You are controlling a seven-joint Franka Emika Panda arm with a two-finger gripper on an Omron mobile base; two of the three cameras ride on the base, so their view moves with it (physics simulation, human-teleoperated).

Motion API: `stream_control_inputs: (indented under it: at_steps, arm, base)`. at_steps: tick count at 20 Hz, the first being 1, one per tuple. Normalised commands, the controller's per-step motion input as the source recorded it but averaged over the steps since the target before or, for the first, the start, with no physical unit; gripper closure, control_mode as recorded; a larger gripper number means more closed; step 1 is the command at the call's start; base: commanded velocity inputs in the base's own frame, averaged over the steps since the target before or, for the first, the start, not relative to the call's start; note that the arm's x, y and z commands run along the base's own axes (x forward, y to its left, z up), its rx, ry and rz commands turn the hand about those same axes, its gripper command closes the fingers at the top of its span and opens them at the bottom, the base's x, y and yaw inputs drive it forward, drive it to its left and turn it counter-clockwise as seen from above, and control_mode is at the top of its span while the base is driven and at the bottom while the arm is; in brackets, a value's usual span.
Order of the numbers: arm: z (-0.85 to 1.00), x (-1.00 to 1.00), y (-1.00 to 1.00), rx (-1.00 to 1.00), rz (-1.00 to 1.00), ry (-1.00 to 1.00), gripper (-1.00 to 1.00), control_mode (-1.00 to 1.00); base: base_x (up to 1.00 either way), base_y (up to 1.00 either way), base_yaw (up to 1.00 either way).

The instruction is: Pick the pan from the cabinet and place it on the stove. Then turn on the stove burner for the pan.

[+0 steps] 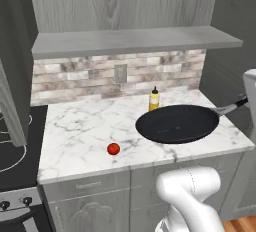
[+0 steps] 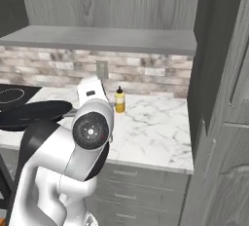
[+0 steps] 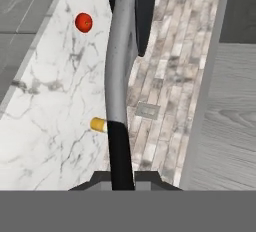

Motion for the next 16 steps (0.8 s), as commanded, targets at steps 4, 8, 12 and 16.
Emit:
stream_control_inputs:
  at_steps: [4,8,12,16]
  arm:
    - [0.0,0.0,0.0,0.0,0.0,0.0,1.0,1.0]
    - [0.0,0.0,0.0,0.0,0.0,0.0,1.0,1.0]
    - [0.0,0.0,0.0,0.0,0.0,0.0,1.0,1.0]
    - [0.0,0.0,0.0,0.0,0.0,0.0,1.0,1.0]
  base:
    - [-0.52,0.23,0.0]
    - [-0.53,0.23,0.0]
    - [-0.53,0.29,0.0]
    - [-0.5,0.38,0.0]
